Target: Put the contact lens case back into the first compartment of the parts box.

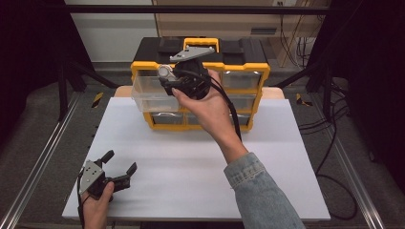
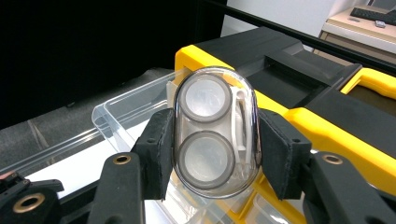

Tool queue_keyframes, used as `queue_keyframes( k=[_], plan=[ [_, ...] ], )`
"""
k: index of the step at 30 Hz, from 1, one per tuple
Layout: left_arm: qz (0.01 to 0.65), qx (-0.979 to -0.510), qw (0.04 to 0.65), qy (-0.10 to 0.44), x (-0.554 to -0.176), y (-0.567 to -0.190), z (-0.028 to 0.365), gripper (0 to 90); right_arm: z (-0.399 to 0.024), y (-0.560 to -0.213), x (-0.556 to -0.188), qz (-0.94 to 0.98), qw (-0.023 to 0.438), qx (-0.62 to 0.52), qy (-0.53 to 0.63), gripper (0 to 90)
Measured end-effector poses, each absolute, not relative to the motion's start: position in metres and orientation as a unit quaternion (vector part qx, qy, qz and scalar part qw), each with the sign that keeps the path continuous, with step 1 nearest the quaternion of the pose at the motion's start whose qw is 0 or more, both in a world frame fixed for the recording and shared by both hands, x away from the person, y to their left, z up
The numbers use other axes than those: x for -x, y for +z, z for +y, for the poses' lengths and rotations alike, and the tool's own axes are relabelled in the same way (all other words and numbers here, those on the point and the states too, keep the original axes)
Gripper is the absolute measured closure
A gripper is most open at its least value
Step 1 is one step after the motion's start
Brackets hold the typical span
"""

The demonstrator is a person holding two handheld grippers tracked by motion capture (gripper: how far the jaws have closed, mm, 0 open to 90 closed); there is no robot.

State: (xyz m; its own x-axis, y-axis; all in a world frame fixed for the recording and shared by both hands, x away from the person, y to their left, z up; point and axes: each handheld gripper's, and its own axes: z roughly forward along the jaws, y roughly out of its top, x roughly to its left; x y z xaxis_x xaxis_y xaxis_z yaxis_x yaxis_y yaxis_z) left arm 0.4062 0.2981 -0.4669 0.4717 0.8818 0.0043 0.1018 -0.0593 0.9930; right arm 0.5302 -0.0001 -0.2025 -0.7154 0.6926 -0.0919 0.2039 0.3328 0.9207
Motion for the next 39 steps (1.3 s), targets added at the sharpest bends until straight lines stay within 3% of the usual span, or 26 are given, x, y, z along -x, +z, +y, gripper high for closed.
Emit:
queue_keyframes(
  k=[39],
  plan=[
    [0.383,-0.638,0.577,0.337,-0.406,-0.467,0.299,2.9,0.024,-0.208,-0.541,0.771,0.227,-0.298,0.515,49.1]
  ],
)
